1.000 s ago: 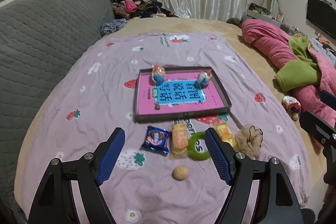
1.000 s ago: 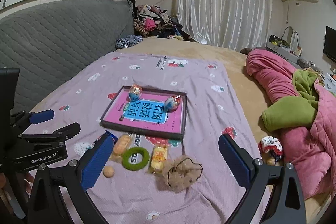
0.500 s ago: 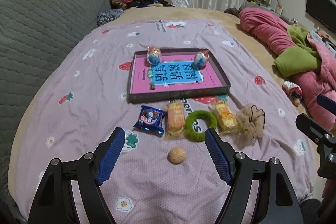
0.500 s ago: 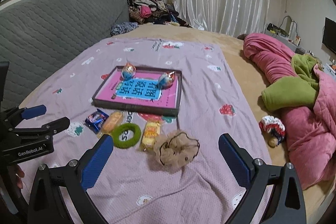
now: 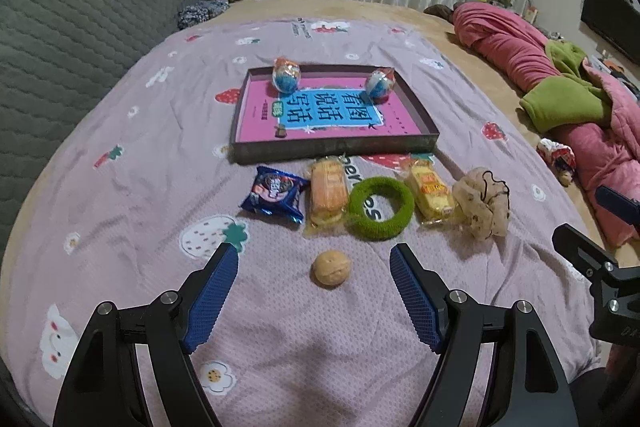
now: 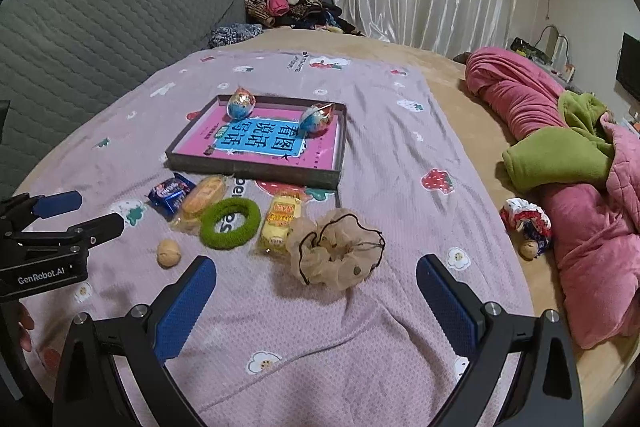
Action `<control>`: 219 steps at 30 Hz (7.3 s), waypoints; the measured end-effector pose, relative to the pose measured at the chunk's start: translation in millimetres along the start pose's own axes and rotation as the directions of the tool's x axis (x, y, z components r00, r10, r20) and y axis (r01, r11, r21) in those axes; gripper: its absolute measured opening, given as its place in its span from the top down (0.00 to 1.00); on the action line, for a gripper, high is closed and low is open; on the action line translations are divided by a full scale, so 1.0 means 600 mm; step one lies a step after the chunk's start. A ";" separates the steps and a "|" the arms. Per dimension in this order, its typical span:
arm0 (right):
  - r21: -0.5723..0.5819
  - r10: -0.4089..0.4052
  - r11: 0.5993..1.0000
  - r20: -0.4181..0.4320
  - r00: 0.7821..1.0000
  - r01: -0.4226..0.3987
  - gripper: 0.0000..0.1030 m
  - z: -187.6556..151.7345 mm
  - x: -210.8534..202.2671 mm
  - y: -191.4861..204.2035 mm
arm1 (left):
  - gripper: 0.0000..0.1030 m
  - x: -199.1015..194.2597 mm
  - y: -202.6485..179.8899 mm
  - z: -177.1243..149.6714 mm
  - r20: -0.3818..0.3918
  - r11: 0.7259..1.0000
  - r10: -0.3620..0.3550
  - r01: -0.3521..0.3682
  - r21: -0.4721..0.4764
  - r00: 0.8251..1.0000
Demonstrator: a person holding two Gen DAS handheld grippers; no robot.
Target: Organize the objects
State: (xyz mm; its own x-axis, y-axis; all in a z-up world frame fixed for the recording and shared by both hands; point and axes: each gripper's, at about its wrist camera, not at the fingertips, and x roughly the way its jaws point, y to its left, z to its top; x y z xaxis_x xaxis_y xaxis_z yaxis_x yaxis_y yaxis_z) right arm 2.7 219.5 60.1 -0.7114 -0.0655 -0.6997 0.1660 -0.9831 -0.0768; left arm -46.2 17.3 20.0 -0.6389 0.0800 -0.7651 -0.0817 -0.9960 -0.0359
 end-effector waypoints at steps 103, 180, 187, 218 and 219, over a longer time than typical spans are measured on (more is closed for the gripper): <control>0.056 0.058 0.997 -0.127 0.990 -0.051 0.77 -0.045 0.228 -0.020 | 0.67 0.183 -0.024 -0.067 -0.034 0.998 -0.053 0.054 0.027 0.998; 0.067 0.227 0.967 0.198 0.953 -0.244 0.83 0.001 -0.044 0.045 | 0.66 -0.059 0.019 -0.021 0.211 0.998 0.017 -0.005 -0.057 0.977; 0.034 0.217 0.972 0.257 0.942 -0.233 0.83 0.053 -0.072 0.044 | 0.66 -0.085 0.010 0.034 0.243 0.999 0.020 -0.011 -0.037 0.970; 0.001 0.189 0.979 0.391 0.901 -0.205 0.83 0.271 -0.014 -0.003 | 0.66 -0.011 -0.001 0.303 0.302 1.000 0.019 -0.016 -0.014 0.953; 0.002 0.186 0.979 0.391 0.901 -0.203 0.83 0.275 -0.008 -0.003 | 0.66 -0.001 -0.002 0.308 0.301 1.000 0.018 -0.014 -0.014 0.953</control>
State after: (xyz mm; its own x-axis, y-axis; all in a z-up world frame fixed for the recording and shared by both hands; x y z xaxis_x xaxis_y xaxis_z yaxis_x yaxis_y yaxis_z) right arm -107.1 193.2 180.7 -0.8773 -0.3091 -0.3672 0.3058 -0.9496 0.0687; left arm -186.8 26.0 139.3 -0.8410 0.0707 -0.5364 -0.0619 -0.9975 -0.0345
